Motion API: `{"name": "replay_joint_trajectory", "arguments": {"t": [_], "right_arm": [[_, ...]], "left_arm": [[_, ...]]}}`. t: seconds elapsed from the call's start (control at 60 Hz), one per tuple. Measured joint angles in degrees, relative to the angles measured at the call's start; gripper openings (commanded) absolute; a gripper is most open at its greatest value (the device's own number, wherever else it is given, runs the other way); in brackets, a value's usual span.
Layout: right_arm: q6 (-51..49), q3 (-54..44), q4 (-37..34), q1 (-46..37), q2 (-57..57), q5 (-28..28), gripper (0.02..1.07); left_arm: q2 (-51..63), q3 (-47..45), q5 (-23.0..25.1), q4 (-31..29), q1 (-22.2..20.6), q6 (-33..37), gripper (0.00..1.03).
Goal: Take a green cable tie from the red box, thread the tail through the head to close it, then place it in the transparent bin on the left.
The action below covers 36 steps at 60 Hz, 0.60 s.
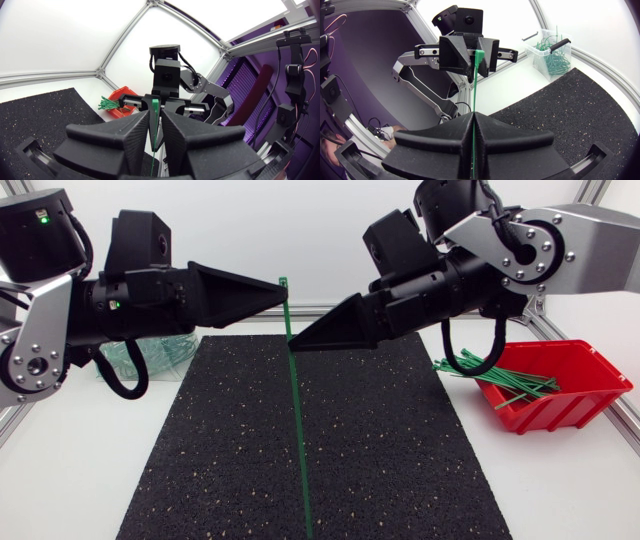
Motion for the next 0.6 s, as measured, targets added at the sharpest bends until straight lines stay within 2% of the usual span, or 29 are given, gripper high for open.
{"name": "replay_joint_trajectory", "arguments": {"t": [0.6], "right_arm": [[0.0,0.0,0.0,0.0,0.0,0.0,0.08]], "left_arm": [[-0.5,-0.5,0.0,0.2,-0.8,0.0,0.16]]}}
